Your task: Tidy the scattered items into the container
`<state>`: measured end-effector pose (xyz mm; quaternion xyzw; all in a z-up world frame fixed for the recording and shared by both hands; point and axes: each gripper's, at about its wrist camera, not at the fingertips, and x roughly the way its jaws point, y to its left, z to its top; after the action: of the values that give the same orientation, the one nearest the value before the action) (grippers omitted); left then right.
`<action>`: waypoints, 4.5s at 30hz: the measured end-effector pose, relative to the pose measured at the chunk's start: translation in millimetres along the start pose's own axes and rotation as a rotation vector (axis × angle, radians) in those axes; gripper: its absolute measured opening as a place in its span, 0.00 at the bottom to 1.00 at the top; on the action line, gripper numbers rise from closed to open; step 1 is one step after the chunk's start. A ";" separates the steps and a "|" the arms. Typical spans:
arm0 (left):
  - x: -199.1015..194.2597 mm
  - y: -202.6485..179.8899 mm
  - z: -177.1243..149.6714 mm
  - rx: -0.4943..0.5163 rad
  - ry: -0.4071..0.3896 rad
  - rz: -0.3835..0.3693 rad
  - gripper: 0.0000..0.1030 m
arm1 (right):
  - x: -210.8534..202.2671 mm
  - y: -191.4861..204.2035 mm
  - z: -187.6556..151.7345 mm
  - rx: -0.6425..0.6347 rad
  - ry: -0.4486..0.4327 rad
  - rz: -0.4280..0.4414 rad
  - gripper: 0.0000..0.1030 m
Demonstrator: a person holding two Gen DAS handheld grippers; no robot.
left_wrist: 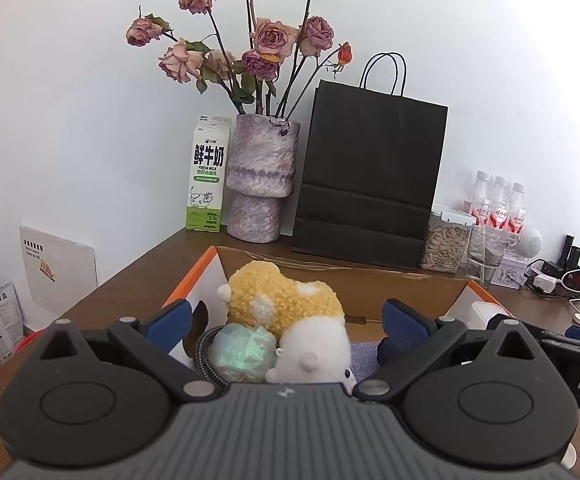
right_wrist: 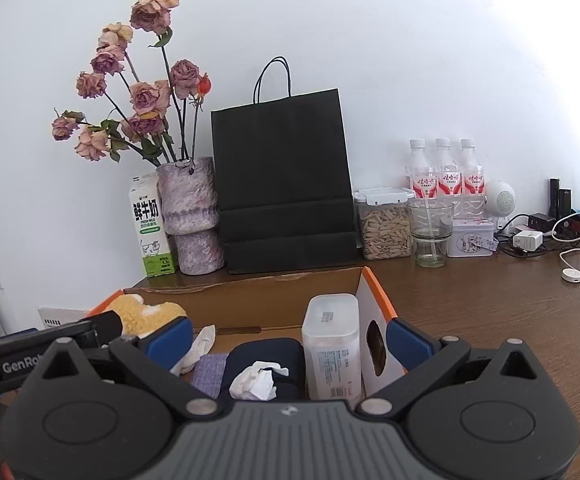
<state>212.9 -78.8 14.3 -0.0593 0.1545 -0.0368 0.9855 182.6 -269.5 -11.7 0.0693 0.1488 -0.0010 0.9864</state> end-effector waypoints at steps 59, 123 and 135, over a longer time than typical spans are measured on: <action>-89.0 56.2 -57.3 0.057 0.128 0.015 1.00 | -84.0 -49.1 -65.7 -0.017 0.153 -0.083 1.00; -87.9 53.5 -37.6 0.132 0.195 -0.080 0.29 | -69.1 -53.4 -69.7 0.007 0.254 -0.104 1.00; -81.2 69.8 -48.7 0.092 0.246 -0.042 0.30 | -69.4 -53.7 -69.9 0.008 0.256 -0.105 1.00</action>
<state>124.6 -7.4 -16.4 -0.0125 0.2711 -0.0716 0.9598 94.6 -314.4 -64.8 0.0650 0.2766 -0.0444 0.9577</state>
